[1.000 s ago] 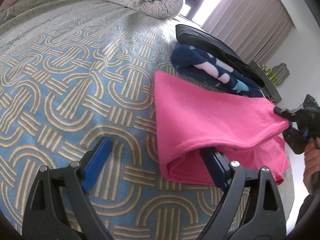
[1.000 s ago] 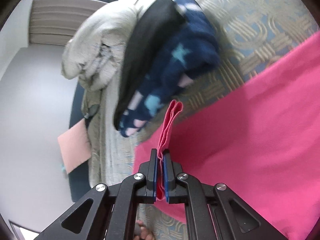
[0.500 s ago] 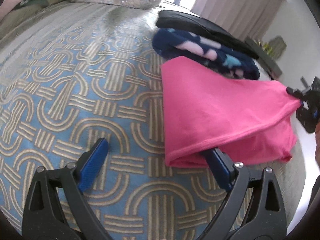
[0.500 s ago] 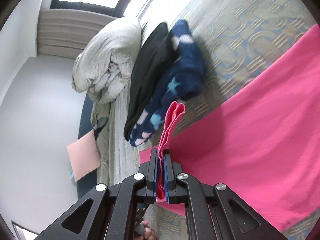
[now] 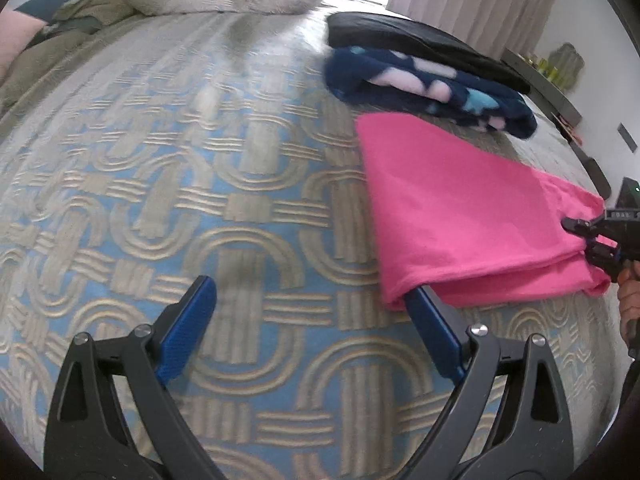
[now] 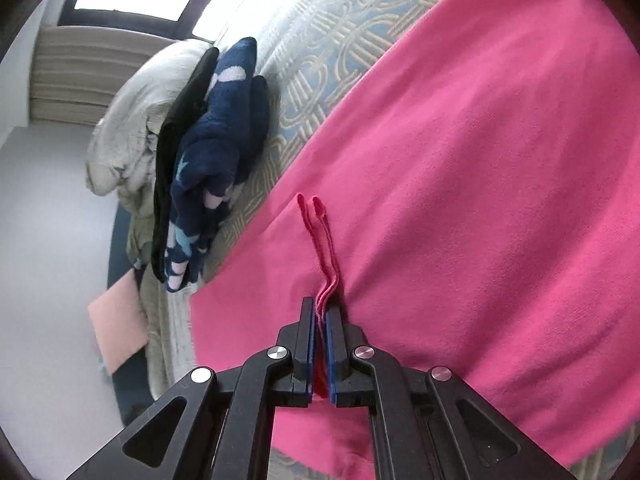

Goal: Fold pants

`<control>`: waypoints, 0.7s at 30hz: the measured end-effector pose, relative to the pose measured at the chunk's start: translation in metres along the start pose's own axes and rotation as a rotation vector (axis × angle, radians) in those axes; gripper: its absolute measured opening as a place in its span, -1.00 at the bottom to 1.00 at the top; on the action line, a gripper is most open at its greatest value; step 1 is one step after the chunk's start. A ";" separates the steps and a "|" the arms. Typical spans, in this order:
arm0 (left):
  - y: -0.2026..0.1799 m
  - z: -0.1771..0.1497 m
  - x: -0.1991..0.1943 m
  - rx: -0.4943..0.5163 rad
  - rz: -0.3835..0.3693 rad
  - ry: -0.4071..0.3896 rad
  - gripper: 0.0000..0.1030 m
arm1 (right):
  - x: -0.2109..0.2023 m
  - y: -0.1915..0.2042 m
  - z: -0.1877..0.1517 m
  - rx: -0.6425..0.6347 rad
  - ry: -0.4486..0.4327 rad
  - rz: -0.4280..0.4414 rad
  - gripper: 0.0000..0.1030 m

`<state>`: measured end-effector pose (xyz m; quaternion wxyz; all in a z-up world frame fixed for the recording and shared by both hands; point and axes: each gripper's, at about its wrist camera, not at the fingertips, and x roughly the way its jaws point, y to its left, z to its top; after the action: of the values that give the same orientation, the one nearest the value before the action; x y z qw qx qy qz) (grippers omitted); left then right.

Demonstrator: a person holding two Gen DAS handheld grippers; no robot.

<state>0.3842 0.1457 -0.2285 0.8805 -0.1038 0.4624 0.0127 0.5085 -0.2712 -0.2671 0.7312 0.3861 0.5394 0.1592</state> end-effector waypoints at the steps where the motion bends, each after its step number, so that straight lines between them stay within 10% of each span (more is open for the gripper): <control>1: 0.006 -0.001 -0.003 -0.013 0.009 -0.002 0.85 | 0.000 0.001 -0.001 -0.006 -0.002 -0.012 -0.96; 5: 0.033 -0.006 -0.013 -0.066 0.094 -0.004 0.85 | 0.000 0.007 -0.002 -0.012 -0.003 -0.052 -0.97; 11: 0.060 -0.001 -0.033 -0.173 0.011 -0.051 0.85 | 0.003 0.004 -0.004 -0.028 -0.016 -0.033 -0.98; 18: -0.016 0.047 -0.035 -0.064 -0.109 -0.179 0.81 | 0.000 -0.004 -0.010 -0.072 -0.053 0.018 -0.99; 21: -0.051 0.063 -0.007 -0.004 -0.092 -0.172 0.34 | -0.001 -0.001 -0.016 -0.122 -0.090 0.009 -0.99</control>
<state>0.4371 0.1085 -0.1797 0.9163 -0.1251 0.3800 -0.0181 0.4938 -0.2661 -0.2692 0.7761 0.3498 0.4937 0.1776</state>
